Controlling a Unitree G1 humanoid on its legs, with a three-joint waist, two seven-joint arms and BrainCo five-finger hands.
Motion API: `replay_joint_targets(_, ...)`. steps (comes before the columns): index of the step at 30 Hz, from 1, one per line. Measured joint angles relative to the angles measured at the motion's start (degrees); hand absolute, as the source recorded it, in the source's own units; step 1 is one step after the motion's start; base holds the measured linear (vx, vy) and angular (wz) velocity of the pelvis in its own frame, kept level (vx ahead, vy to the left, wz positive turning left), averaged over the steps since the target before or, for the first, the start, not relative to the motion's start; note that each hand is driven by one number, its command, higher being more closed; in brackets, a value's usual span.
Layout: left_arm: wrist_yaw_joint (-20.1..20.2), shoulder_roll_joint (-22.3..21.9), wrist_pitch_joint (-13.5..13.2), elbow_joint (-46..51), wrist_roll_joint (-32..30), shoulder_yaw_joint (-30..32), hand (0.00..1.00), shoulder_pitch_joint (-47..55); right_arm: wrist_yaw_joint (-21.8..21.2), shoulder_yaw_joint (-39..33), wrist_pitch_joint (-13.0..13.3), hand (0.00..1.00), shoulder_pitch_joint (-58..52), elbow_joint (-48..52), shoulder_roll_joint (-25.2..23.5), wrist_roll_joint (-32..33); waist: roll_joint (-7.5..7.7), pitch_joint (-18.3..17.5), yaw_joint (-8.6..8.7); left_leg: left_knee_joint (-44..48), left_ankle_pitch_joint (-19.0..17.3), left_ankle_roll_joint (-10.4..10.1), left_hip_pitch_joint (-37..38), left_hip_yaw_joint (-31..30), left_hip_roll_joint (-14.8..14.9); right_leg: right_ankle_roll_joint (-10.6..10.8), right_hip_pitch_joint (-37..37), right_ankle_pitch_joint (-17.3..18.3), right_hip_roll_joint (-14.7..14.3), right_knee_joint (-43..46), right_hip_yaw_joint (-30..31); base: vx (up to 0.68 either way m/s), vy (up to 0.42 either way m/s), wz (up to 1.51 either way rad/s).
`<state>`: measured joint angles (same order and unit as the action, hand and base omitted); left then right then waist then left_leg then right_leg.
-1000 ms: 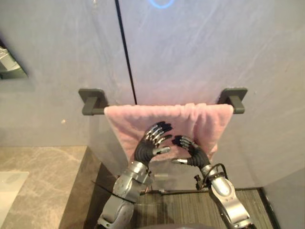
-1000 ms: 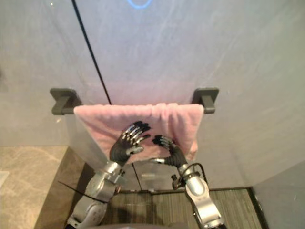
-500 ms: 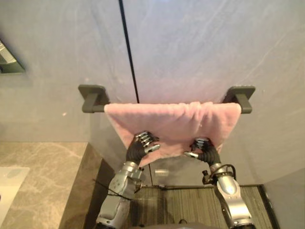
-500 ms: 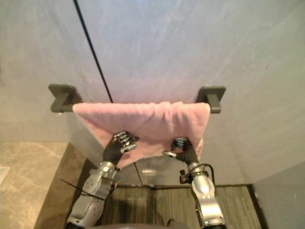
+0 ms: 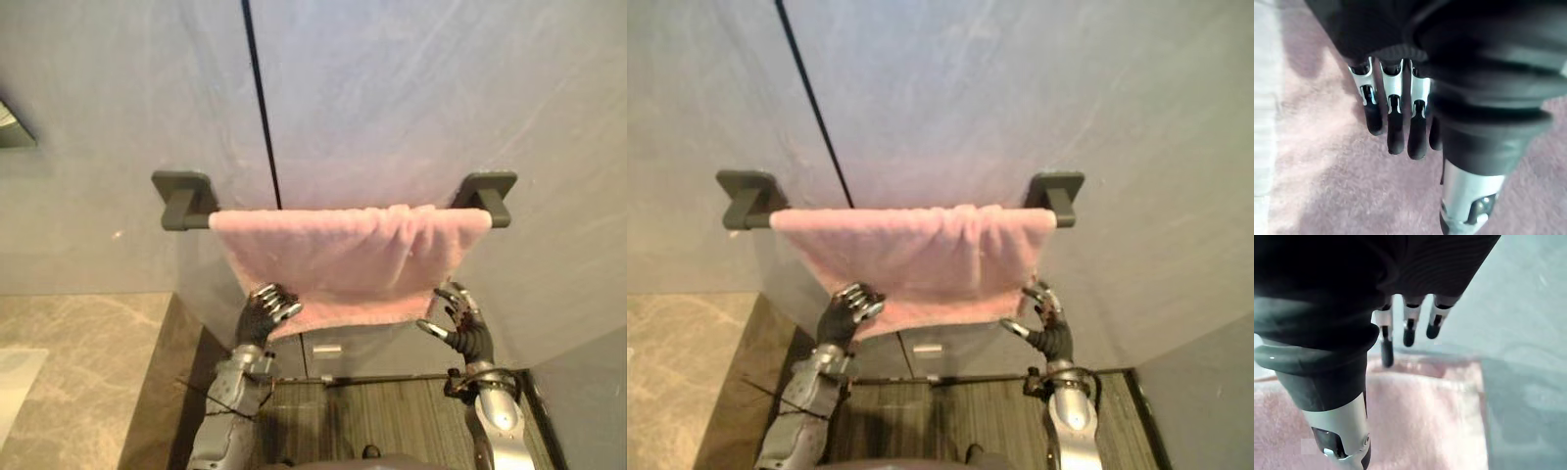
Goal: Organize washtable
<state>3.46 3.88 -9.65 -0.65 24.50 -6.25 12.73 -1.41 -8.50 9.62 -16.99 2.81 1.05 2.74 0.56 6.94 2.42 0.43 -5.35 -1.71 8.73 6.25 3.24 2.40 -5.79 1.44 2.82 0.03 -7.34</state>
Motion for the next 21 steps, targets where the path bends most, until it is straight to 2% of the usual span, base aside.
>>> replay_joint_targets(5,0.0,-0.4,0.4,-2.5,-2.2,2.4,0.0,3.6,0.0,-1.0,0.0,0.0,-4.0,0.5,-0.1,-0.2,0.0,0.0,-0.14,0.0,-0.3,0.1,0.0,0.6,0.4,0.3,0.3,0.6,0.2,1.0,0.3,-0.04,-0.008,-0.03)
replay_joint_targets(9,0.0,-0.5,0.5,-5.0,-5.6,2.5,0.0,6.2,-0.2,-0.2,-0.1,0.0,-7.5,-0.3,-0.2,-1.9,0.19,0.0,-0.28,0.3,-0.8,-0.1,0.1,1.8,0.5,0.4,1.9,2.7,0.7,4.6,1.1,-0.02,0.007,-0.08)
replay_joint_targets(14,0.1,-1.4,0.6,-9.6,-11.4,3.3,0.0,6.2,-1.3,0.5,-1.2,0.0,-8.7,-8.9,-0.4,-4.5,0.5,-0.2,-0.34,0.6,-1.1,-0.4,0.4,2.1,0.5,0.4,3.2,4.8,1.1,8.3,1.0,0.0,0.0,0.0)
replay_joint_targets(21,-1.1,-1.4,1.9,-23.7,-19.0,4.0,0.0,5.8,-1.4,2.6,-2.4,0.0,-6.7,-25.9,0.1,-6.5,-0.04,-1.0,-0.31,0.6,-1.3,-0.7,1.1,3.3,0.8,0.2,3.2,5.3,1.1,9.2,1.2,0.0,-0.007,-0.02)
